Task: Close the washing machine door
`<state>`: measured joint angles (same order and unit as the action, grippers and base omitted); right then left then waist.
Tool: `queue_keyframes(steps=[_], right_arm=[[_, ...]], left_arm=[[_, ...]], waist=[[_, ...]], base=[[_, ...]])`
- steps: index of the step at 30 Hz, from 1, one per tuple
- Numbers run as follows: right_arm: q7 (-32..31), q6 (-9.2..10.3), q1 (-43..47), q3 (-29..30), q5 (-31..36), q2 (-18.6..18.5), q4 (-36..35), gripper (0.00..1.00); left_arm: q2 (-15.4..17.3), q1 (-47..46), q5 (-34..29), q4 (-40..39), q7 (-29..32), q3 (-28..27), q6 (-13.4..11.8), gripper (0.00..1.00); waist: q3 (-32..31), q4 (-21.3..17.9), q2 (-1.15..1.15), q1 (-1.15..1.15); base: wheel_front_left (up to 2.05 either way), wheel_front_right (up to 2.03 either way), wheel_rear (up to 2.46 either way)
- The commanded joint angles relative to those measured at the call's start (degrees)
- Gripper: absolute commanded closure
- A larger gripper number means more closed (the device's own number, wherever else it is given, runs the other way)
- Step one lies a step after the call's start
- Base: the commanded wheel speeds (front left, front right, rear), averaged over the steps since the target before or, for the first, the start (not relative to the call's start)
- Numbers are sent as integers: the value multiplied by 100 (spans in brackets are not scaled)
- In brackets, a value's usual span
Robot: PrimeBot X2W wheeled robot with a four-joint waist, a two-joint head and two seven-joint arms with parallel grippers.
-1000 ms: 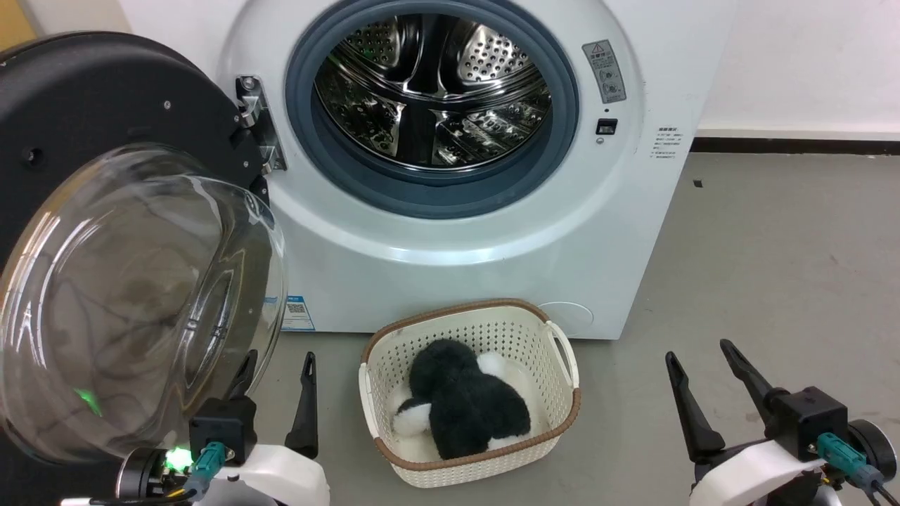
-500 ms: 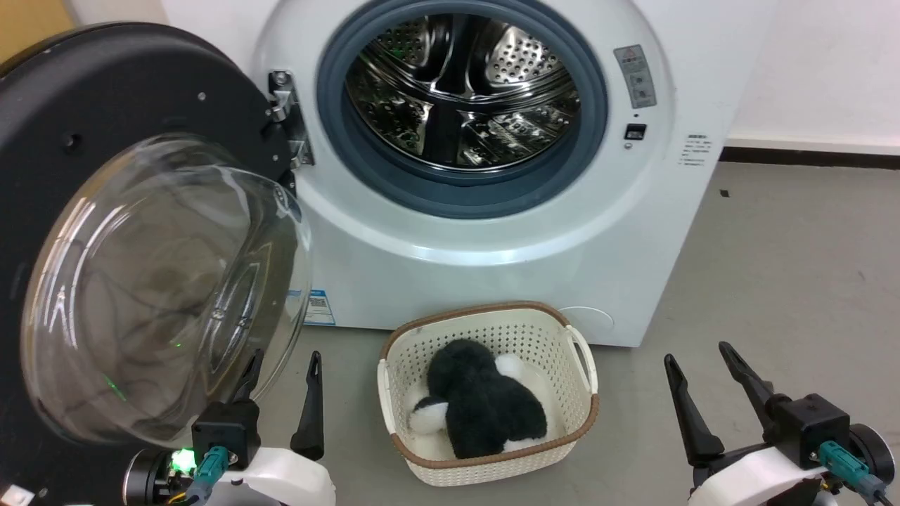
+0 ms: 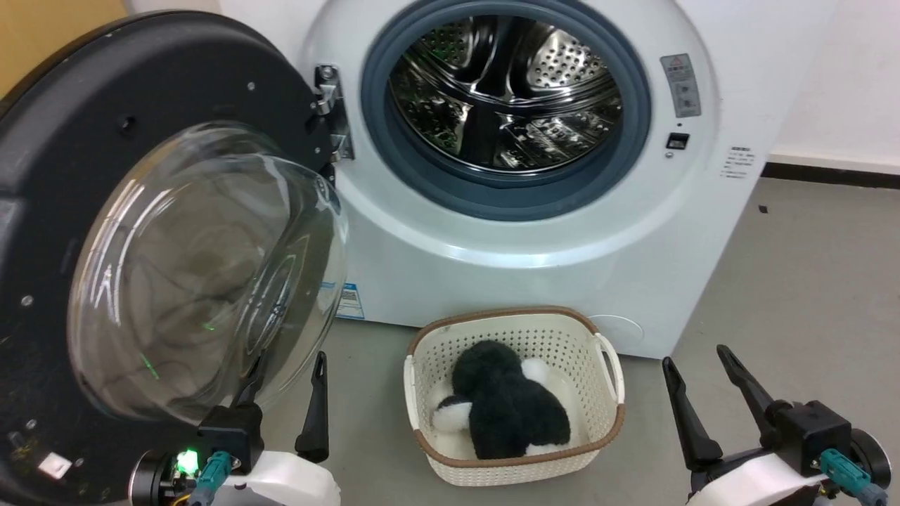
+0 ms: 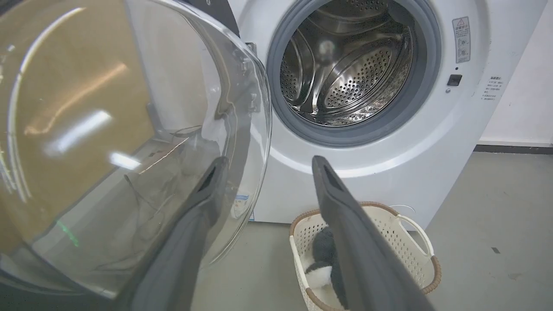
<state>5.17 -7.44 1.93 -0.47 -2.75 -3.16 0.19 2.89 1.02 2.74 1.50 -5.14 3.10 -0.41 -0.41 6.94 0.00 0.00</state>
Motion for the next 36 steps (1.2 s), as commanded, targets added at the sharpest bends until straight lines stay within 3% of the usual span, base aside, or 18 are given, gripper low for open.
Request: queue_keyframes(steps=[1, 36], right_arm=[[51, -2, 104, -19, -80, 11, 14, 0], [469, -3, 273, -165, -248, 19, 145, 0]], left_arm=[[0, 64, 36, 17, -54, 23, -34, 0], [-1, 166, 194, 88, -472, 200, -87, 0]], waist=[[-4, 58, 0, 0], [-92, 1105, 0, 0]], base=[[0, 0, 0], [0, 0, 0]])
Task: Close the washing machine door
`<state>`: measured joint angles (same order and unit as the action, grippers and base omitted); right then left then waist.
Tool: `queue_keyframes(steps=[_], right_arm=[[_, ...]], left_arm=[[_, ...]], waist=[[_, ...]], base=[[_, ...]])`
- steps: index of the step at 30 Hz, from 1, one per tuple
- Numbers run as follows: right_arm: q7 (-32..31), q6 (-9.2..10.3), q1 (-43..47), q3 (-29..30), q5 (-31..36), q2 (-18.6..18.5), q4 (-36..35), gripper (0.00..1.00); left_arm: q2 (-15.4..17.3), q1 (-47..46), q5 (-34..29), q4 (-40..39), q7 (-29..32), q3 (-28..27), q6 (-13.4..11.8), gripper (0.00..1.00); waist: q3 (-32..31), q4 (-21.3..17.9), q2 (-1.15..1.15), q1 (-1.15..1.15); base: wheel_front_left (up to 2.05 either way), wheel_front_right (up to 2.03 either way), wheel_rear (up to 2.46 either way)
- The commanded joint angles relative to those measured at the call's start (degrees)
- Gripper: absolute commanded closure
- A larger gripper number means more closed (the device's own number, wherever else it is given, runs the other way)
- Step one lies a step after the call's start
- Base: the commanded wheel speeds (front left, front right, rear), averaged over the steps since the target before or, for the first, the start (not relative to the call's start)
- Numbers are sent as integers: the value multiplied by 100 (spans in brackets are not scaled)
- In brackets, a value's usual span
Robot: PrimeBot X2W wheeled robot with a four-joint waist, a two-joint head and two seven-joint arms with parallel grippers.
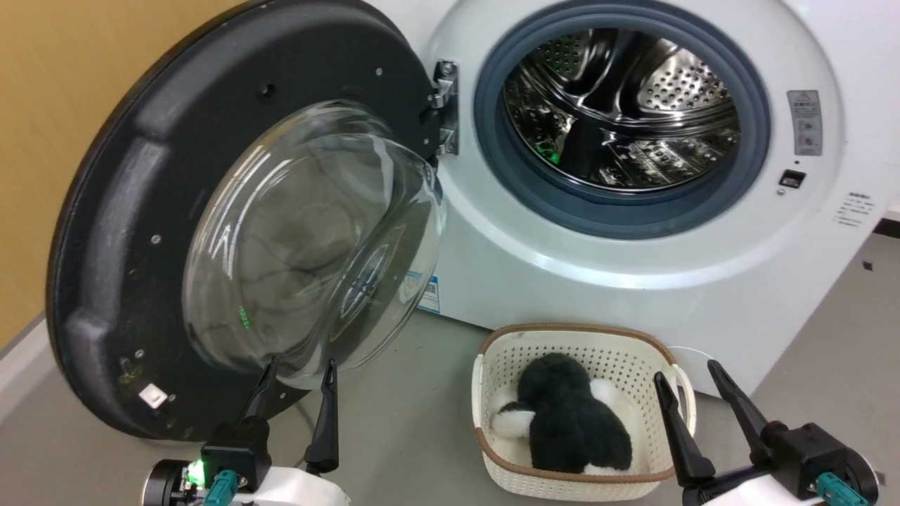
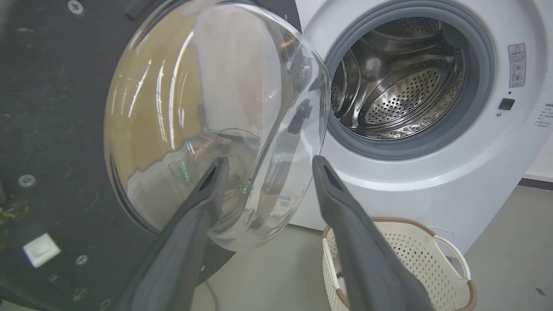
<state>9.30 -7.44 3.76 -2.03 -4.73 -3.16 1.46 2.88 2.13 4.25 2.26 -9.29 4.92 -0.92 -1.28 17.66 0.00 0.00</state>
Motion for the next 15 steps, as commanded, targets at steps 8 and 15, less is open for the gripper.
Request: queue_keyframes(steps=[8, 15], right_arm=[[152, -3, 123, -26, -89, 20, 38, 0], [236, -4, 163, -75, -143, 22, 48, 0]], left_arm=[[0, 78, 78, 15, -153, 73, -50, 0], [0, 110, 102, 27, -236, 106, -49, 0]], waist=[[-15, 244, 0, 0], [-18, 439, 0, 0]], base=[[0, 0, 0], [0, 0, 0]])
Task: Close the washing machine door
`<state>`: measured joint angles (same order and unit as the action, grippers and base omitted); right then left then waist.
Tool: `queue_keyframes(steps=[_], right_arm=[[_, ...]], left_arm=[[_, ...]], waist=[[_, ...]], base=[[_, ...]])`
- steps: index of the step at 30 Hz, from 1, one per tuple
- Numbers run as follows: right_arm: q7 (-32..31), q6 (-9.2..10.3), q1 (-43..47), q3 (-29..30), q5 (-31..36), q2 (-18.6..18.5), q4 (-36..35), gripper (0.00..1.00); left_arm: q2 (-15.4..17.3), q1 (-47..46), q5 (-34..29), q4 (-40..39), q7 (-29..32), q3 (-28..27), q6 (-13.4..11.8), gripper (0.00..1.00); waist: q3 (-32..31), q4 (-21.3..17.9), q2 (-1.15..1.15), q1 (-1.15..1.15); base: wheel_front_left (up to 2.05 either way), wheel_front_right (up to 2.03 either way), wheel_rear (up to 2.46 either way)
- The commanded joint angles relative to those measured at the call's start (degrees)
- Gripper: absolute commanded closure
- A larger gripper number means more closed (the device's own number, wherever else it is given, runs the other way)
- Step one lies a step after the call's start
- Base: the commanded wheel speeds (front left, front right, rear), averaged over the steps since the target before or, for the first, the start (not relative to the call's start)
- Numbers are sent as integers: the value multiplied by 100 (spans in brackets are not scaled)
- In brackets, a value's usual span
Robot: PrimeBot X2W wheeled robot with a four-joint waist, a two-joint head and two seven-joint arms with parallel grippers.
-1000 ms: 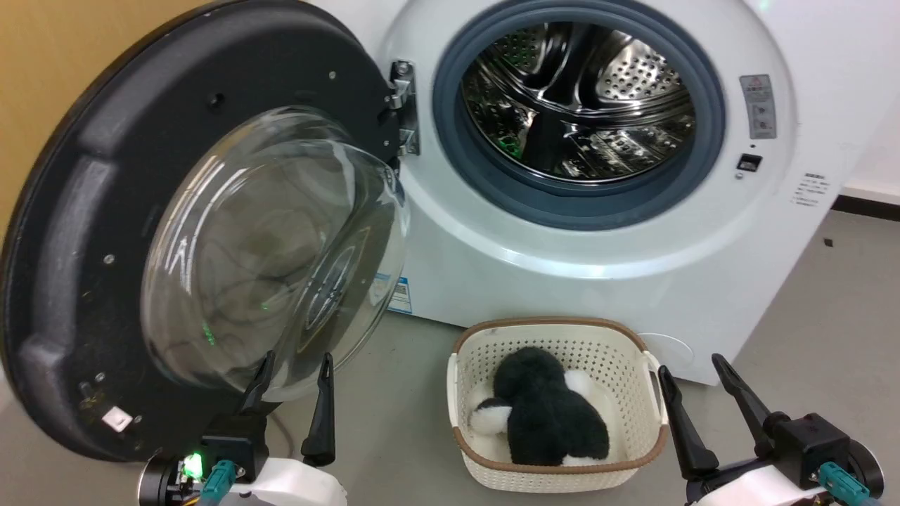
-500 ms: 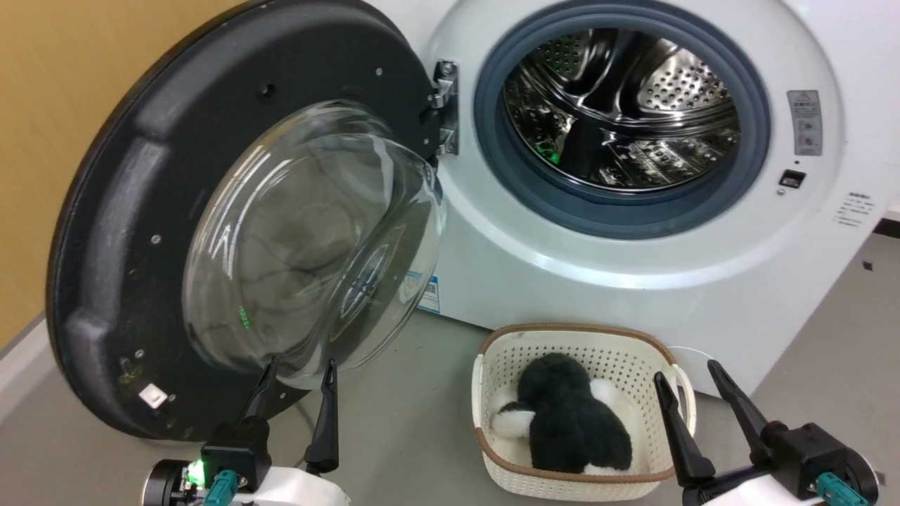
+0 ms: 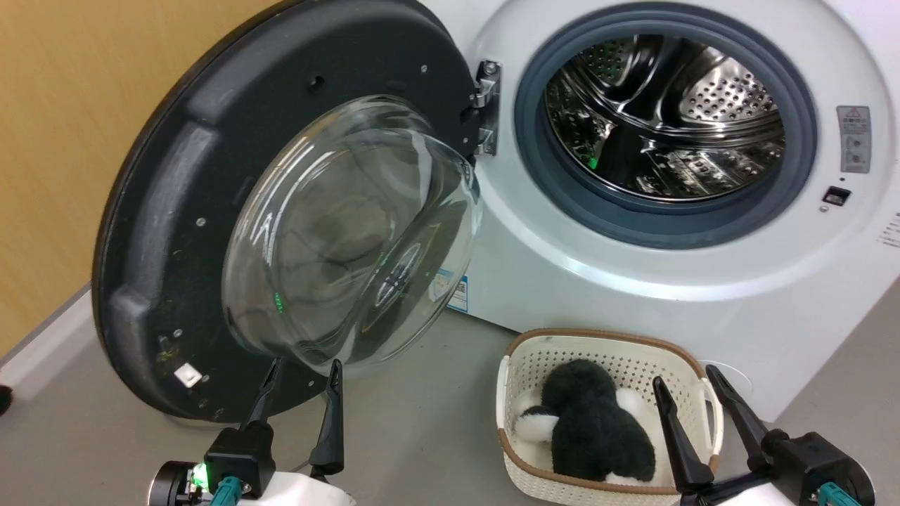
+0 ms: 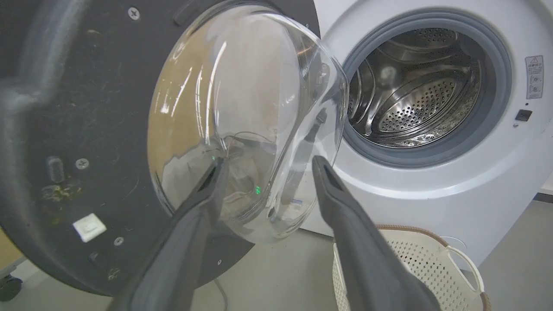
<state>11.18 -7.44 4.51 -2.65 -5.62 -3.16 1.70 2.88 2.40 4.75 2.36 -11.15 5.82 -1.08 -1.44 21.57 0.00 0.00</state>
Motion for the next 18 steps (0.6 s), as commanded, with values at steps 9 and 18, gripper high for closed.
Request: queue_keyframes(steps=[9, 18], right_arm=[[155, -4, 113, -48, -124, 24, 43, 0], [263, -4, 157, -96, -193, 26, 56, 0]], left_arm=[[0, 118, 93, 11, -158, 58, -61, 0], [0, 167, 148, 15, -266, 75, -84, 0]], waist=[[-14, 290, 0, 0], [-29, 496, 0, 0]], base=[[0, 0, 0], [0, 0, 0]])
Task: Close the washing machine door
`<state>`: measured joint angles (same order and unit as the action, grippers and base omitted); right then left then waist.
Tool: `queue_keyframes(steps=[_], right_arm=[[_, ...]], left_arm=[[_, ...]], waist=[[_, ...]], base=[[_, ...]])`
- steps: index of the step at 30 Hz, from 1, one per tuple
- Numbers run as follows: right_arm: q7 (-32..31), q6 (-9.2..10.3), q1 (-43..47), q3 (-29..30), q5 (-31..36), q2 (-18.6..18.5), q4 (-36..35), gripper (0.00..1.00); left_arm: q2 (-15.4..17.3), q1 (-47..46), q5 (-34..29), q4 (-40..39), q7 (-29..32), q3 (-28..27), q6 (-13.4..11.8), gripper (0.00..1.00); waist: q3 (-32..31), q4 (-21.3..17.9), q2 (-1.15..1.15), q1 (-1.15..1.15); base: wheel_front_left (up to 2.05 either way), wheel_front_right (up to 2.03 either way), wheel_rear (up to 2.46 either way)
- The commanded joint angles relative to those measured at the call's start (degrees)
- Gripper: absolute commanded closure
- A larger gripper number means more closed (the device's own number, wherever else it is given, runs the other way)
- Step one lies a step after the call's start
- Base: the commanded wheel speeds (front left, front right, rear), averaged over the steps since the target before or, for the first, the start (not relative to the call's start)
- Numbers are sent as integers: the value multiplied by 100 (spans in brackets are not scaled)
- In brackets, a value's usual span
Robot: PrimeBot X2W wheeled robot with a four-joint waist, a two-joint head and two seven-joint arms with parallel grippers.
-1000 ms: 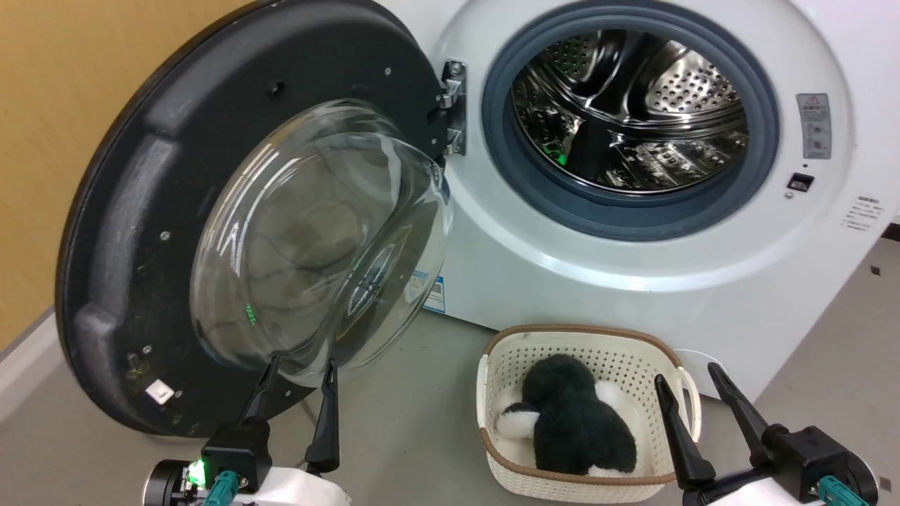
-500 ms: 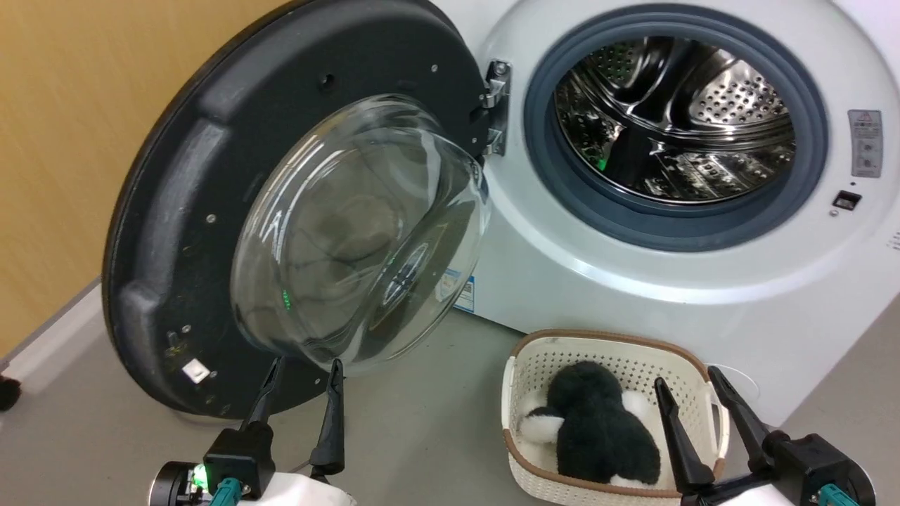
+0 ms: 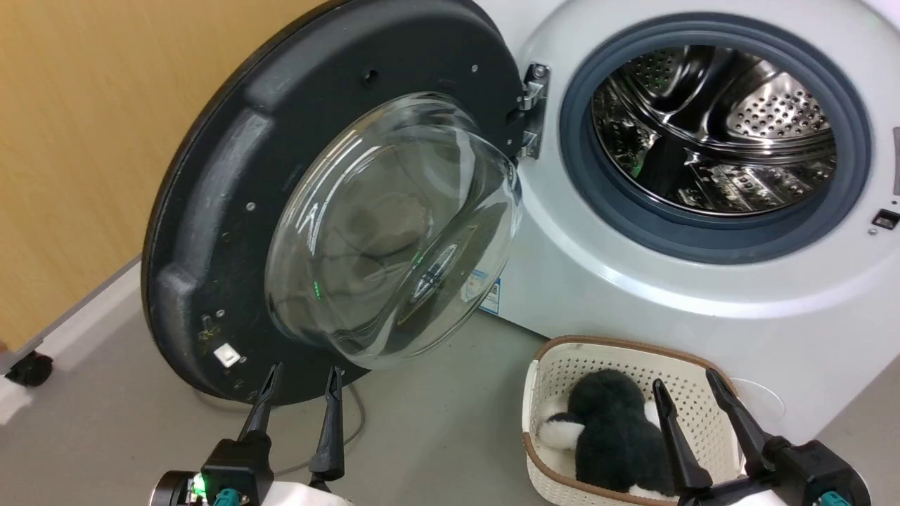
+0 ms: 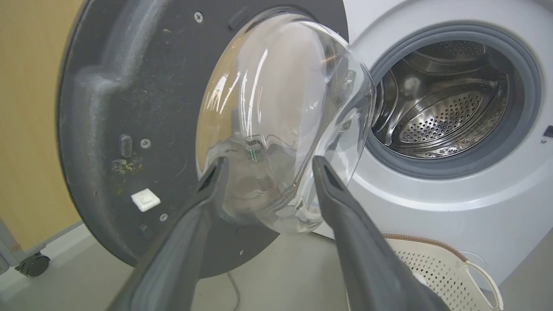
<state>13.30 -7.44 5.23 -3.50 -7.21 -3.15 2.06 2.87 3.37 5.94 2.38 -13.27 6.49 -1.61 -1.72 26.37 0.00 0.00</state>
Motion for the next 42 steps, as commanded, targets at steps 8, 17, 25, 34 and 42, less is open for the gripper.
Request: queue_keyframes(steps=[8, 17, 25, 34, 42], right_arm=[[146, -4, 108, -42, -61, 27, 33, 0], [170, -5, 71, -76, -69, 27, 62, 0], [170, -5, 67, -83, -74, 27, 72, 0], [170, -5, 36, -73, 37, 27, 19, 0], [170, -5, -80, -89, 149, 27, 46, 0]], left_arm=[[0, 96, 95, 46, -150, 56, -55, 0], [0, 120, 97, 36, -173, 24, -53, 0], [0, 75, 203, -271, -173, -181, -3, 100], [338, -499, 683, -1146, -173, -1642, 255, 100], [1059, -1976, 2945, 389, 970, -2978, 644, 100]], waist=[[4, 211, 0, 0], [5, 258, 0, 0], [-12, 253, 0, 0], [170, 101, 0, 0], [364, -137, 0, 0]], base=[[0, 0, 0], [0, 0, 0], [0, 0, 0], [0, 0, 0], [0, 0, 0]])
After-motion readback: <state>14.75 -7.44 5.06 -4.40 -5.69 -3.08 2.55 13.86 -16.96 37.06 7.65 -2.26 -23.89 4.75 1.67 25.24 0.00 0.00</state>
